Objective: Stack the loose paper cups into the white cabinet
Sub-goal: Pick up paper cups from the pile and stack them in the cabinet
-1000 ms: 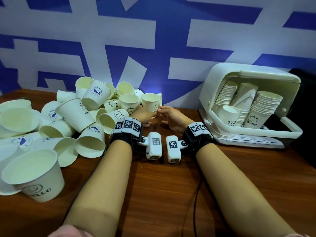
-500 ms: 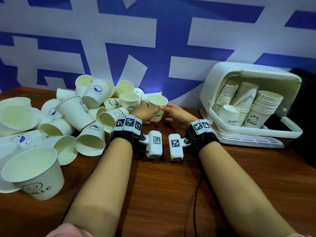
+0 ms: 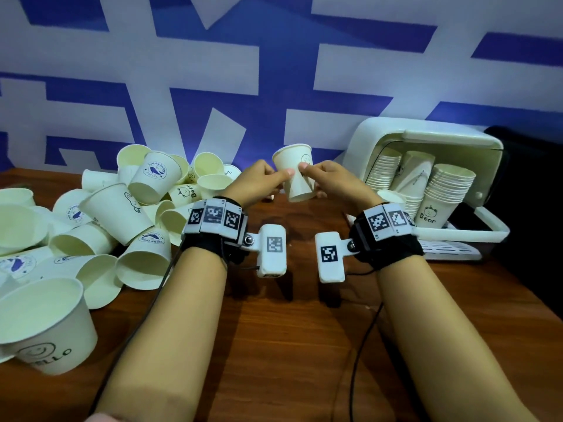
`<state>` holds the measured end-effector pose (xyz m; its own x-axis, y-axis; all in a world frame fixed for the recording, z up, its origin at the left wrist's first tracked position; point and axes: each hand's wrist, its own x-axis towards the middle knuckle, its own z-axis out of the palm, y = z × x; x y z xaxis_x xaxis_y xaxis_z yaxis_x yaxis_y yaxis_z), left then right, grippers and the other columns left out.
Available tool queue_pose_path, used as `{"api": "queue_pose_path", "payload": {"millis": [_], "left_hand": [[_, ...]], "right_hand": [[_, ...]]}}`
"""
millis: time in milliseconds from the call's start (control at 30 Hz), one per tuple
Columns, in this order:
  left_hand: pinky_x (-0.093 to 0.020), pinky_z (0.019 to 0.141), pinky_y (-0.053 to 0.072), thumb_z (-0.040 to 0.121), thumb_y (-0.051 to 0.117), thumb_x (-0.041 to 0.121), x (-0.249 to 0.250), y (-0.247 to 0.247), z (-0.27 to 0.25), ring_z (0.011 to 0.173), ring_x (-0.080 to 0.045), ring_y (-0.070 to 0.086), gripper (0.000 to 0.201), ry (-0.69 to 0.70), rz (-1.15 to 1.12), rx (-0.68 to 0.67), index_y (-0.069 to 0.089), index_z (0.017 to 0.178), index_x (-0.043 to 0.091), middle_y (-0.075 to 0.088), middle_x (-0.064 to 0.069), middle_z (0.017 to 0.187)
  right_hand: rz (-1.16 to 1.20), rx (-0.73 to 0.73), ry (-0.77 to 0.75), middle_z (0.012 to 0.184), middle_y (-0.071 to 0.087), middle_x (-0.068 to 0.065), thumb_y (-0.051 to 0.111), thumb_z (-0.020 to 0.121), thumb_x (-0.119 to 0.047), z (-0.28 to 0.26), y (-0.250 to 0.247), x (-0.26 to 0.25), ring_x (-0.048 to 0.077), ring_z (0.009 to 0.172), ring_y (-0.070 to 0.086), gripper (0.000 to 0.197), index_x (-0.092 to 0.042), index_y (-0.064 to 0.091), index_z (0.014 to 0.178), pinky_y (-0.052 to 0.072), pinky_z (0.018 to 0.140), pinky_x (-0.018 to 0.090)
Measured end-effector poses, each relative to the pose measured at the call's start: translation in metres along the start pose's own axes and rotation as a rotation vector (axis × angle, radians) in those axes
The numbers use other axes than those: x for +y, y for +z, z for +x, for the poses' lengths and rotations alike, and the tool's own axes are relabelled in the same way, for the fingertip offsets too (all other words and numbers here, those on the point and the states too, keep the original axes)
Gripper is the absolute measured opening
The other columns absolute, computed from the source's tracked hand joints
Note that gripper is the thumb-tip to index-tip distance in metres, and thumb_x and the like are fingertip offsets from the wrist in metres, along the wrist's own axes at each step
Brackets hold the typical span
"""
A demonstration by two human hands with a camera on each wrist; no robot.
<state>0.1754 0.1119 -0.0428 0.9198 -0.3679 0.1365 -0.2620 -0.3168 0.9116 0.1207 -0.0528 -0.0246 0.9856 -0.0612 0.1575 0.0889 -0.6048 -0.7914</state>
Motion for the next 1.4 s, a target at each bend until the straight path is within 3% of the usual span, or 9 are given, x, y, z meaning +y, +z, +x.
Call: {"api": "queue_pose_path", "payload": {"millis": [100, 267, 400, 567, 800, 933, 1067, 1300, 1400], "left_hand": [[-0.045, 0.092, 0.053, 0.068, 0.066, 0.064, 0.01, 0.01, -0.001, 0.101, -0.021, 0.065, 0.047, 0.089, -0.027, 0.027, 0.052, 0.079, 0.021, 0.053, -0.002, 0.121], [-0.028, 0.083, 0.057, 0.092, 0.06, 0.035, 0.033, 0.032, -0.01, 0.109, -0.02, 0.058, 0.02, 0.252, -0.026, 0.024, 0.051, 0.089, 0.018, 0.04, -0.003, 0.125], [-0.015, 0.065, 0.055, 0.098, 0.051, 0.03, 0.051, 0.046, -0.02, 0.112, -0.02, 0.056, 0.02, 0.381, -0.049, -0.001, 0.044, 0.115, 0.022, 0.037, -0.002, 0.131], [-0.025, 0.074, 0.056, 0.1, 0.041, 0.039, 0.074, 0.06, -0.026, 0.108, -0.019, 0.059, 0.025, 0.363, -0.092, -0.117, 0.047, 0.124, 0.032, 0.044, -0.002, 0.133], [-0.032, 0.077, 0.058, 0.098, 0.038, 0.052, 0.094, 0.097, -0.022, 0.095, -0.02, 0.064, 0.046, 0.3, -0.151, -0.196, 0.05, 0.133, 0.025, 0.039, -0.004, 0.131], [-0.032, 0.079, 0.058, 0.097, 0.037, 0.055, 0.098, 0.117, -0.019, 0.092, -0.02, 0.065, 0.05, 0.273, -0.157, -0.23, 0.052, 0.132, 0.021, 0.049, -0.005, 0.129], [-0.041, 0.092, 0.054, 0.097, 0.039, 0.053, 0.089, 0.127, -0.014, 0.084, -0.011, 0.06, 0.045, 0.229, -0.216, -0.272, 0.057, 0.126, 0.023, 0.062, 0.0, 0.119], [-0.025, 0.077, 0.056, 0.101, 0.041, 0.04, 0.082, 0.135, -0.01, 0.09, -0.013, 0.056, 0.037, 0.219, -0.181, -0.222, 0.054, 0.13, 0.021, 0.058, -0.001, 0.119], [-0.028, 0.081, 0.056, 0.1, 0.042, 0.038, 0.081, 0.138, -0.01, 0.096, -0.016, 0.056, 0.039, 0.212, -0.199, -0.222, 0.051, 0.133, 0.019, 0.057, -0.002, 0.121]], "right_hand": [[0.028, 0.107, -0.001, 0.069, 0.052, 0.003, 0.053, 0.094, -0.049, -0.01, -0.012, 0.002, 0.016, 0.068, 0.052, 0.041, -0.013, 0.06, 0.076, 0.045, 0.068, 0.038], [0.153, 0.291, 0.039, 0.096, 0.062, 0.007, 0.063, 0.086, -0.049, -0.032, -0.03, 0.007, 0.022, 0.091, 0.063, 0.045, -0.008, 0.058, 0.104, 0.057, 0.08, 0.042], [0.136, 0.398, 0.011, 0.124, 0.047, 0.013, 0.069, 0.084, -0.044, -0.046, -0.05, -0.004, 0.027, 0.105, 0.059, 0.05, -0.025, 0.039, 0.119, 0.06, 0.076, 0.044], [0.18, 0.366, 0.016, 0.127, 0.042, 0.015, 0.066, 0.086, -0.046, -0.057, -0.069, -0.011, 0.031, 0.098, 0.062, 0.035, -0.03, 0.046, 0.11, 0.057, 0.051, 0.03], [0.246, 0.285, 0.061, 0.11, 0.068, 0.008, 0.052, 0.092, -0.057, -0.078, -0.116, -0.002, 0.023, 0.098, 0.067, 0.041, -0.02, 0.064, 0.106, 0.055, 0.091, 0.043], [0.285, 0.227, 0.093, 0.107, 0.068, 0.005, 0.052, 0.096, -0.047, -0.093, -0.13, 0.007, 0.012, 0.066, 0.07, 0.042, -0.012, 0.064, 0.116, 0.057, 0.065, 0.021], [0.299, 0.247, 0.154, 0.102, 0.067, 0.002, 0.056, 0.094, -0.041, -0.098, -0.139, 0.014, 0.015, 0.065, 0.07, 0.027, -0.016, 0.066, 0.093, 0.058, 0.072, 0.019], [0.333, 0.267, 0.18, 0.121, 0.06, 0.013, 0.056, 0.096, -0.037, -0.087, -0.13, 0.025, 0.015, 0.064, 0.071, 0.029, -0.012, 0.067, 0.104, 0.056, 0.067, 0.018], [0.348, 0.304, 0.168, 0.11, 0.062, 0.011, 0.053, 0.098, -0.034, -0.083, -0.126, 0.027, 0.016, 0.065, 0.069, 0.028, -0.01, 0.066, 0.095, 0.056, 0.064, 0.018]]}}
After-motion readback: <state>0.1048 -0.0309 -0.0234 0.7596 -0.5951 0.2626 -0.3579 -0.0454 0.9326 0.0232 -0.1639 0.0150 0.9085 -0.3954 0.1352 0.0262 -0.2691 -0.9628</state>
